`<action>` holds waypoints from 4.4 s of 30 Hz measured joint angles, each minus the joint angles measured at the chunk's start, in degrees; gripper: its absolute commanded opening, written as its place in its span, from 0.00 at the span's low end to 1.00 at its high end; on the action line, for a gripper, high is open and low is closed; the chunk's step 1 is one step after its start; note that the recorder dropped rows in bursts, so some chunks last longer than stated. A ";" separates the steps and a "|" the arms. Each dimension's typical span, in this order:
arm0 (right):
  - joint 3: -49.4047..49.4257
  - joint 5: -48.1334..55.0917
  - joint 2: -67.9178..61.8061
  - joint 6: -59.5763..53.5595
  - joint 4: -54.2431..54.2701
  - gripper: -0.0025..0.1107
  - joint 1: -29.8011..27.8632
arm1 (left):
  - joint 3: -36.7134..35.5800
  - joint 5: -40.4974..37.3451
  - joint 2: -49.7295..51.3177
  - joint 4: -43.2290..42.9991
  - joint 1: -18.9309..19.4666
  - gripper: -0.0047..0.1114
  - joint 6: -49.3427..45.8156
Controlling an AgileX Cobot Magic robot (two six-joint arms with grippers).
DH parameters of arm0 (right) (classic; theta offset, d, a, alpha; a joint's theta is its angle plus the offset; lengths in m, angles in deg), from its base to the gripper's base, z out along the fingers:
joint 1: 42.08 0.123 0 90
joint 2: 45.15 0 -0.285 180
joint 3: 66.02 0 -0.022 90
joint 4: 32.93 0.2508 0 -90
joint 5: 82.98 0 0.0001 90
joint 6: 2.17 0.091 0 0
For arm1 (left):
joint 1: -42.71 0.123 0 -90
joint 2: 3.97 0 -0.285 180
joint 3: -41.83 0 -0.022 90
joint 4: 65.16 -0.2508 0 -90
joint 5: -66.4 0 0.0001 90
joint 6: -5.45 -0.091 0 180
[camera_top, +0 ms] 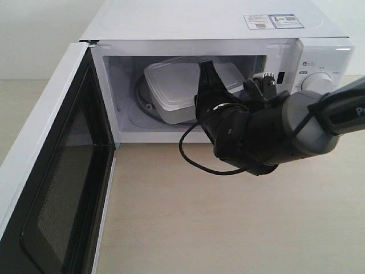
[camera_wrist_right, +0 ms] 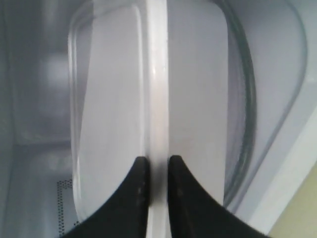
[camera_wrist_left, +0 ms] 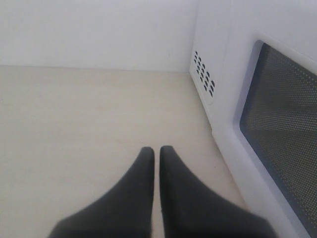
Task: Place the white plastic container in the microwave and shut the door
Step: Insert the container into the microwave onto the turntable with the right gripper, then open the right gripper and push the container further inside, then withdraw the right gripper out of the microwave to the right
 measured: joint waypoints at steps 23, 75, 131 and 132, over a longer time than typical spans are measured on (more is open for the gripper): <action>-6.02 0.35 -3.83 -0.98 -0.73 0.45 -0.33 | 0.00 0.00 0.00 0.00 0.00 0.08 0.00; 9.90 25.52 20.38 -51.85 -18.21 0.02 -0.33 | 0.00 0.00 0.00 0.00 0.00 0.08 0.00; -6.15 3.69 -6.78 -54.80 -24.68 0.02 1.95 | 0.00 0.00 0.00 0.00 0.00 0.08 0.00; -5.04 3.44 -5.64 -55.08 -24.80 0.02 2.50 | 0.00 0.00 0.00 0.00 0.00 0.08 0.00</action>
